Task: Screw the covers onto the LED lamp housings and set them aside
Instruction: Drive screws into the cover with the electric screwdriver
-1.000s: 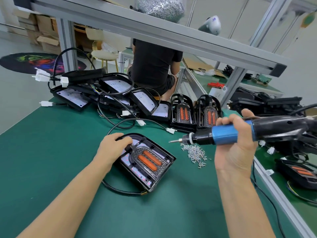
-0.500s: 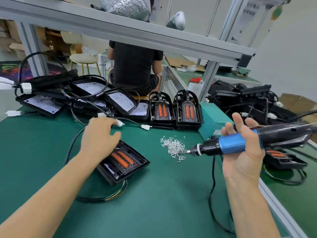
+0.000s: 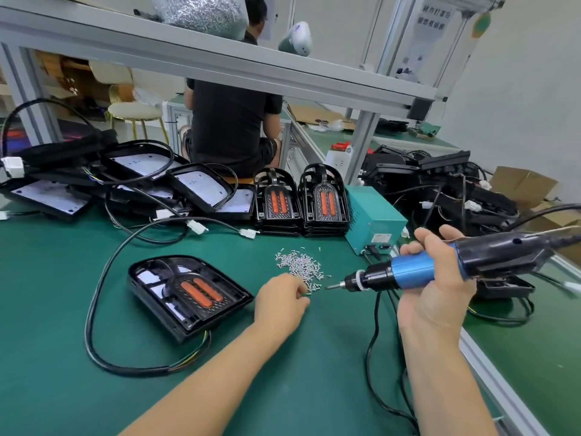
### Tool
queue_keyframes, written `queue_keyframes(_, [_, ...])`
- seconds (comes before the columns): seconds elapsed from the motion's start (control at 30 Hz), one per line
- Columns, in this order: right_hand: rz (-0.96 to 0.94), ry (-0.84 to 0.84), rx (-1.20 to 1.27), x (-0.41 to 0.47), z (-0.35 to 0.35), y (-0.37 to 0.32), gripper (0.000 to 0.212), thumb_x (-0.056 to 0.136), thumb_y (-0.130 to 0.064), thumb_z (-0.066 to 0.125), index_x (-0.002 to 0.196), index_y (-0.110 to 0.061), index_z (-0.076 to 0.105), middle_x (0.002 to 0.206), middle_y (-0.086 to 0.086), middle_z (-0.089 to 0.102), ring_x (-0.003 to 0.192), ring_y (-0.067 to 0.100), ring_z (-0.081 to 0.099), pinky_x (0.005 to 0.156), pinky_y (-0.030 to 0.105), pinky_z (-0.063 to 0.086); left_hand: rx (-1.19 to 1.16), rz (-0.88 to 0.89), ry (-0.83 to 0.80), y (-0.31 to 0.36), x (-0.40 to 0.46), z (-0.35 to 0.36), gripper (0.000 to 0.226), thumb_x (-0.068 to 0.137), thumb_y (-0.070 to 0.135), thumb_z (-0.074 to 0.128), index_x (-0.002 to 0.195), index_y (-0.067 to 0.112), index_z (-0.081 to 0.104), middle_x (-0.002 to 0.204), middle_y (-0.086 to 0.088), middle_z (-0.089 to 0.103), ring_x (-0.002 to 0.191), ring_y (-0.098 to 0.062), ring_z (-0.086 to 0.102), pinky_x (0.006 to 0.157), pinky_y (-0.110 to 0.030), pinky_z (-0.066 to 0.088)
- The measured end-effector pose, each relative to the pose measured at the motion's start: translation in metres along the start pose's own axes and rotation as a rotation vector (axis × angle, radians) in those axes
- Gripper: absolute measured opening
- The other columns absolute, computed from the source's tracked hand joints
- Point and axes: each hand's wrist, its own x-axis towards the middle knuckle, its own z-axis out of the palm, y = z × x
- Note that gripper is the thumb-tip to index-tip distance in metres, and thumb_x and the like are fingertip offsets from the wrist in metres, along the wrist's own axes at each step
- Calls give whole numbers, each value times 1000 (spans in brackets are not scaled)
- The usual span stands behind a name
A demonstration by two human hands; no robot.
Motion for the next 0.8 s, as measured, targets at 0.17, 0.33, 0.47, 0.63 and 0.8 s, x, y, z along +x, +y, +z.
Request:
queue_keyframes(0.17, [-5,28,4,3,-3,3,21,77,-4,64,89,-20,60,70,-2,59,63,13,55,68,28,50,58,-27,45,6,7,9,11,86,24,60,85,20,70,91,4,66,87,-20,60,66,-27,44])
queue_keyframes(0.33, [-1,49,-38,3,-9,14,22,77,-4,64,91,-21,60,66,-4,56,63,14,55,69,26,52,82,-18,71,9,12,16,14,90,26,58,88,25,71,98,4,61,90,-22,58,71,-28,39])
queue_keyframes(0.47, [-1,60,-59,3,-15,20,23,78,-1,63,92,-19,58,65,-6,56,62,13,55,69,24,52,131,1,53,12,14,18,18,93,20,54,87,22,71,100,4,61,88,-23,59,70,-28,38])
queue_keyframes(0.63, [25,78,-23,6,-19,18,23,82,2,61,91,-19,56,63,-6,56,63,13,54,77,29,49,-219,16,10,8,6,11,14,92,16,55,83,19,66,86,5,63,79,-15,57,70,-29,45])
queue_keyframes(0.8, [97,39,214,10,-14,5,21,77,-7,60,93,-18,52,67,-5,54,59,9,52,67,23,48,-1001,-67,-34,8,-16,-23,17,82,-1,66,75,13,72,64,-3,69,55,-10,58,54,-18,48])
